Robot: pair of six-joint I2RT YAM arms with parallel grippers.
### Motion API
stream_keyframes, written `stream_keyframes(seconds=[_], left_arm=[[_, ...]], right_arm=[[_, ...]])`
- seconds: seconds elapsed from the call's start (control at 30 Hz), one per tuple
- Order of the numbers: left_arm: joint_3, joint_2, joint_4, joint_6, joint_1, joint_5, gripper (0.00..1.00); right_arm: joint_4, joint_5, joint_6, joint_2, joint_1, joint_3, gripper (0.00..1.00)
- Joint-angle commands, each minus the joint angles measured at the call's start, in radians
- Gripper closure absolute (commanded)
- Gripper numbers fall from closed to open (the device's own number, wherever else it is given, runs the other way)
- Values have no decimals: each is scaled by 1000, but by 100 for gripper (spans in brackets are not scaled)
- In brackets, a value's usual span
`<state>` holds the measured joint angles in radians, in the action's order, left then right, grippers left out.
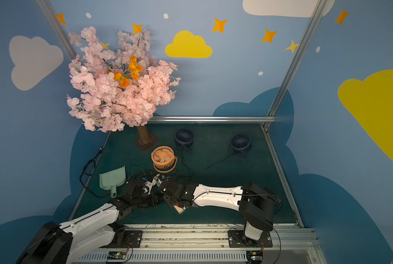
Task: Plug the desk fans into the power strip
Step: Insert the plug into the socket.
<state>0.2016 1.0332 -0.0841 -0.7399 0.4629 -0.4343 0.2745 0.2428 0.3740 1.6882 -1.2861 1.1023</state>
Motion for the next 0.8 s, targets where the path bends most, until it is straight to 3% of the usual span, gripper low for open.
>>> stream_keyframes(seconds=[0.0, 0.47, 0.77], left_arm=[[8, 36, -57, 13, -2, -21, 76], [50, 167, -147, 25, -1, -62, 80], [52, 180, -151, 28, -1, -59, 80]], right_arm=[[73, 4, -16, 61, -6, -30, 100], [93, 1, -51, 86, 80, -103, 100], [120, 19, -31, 108, 47, -146, 100]])
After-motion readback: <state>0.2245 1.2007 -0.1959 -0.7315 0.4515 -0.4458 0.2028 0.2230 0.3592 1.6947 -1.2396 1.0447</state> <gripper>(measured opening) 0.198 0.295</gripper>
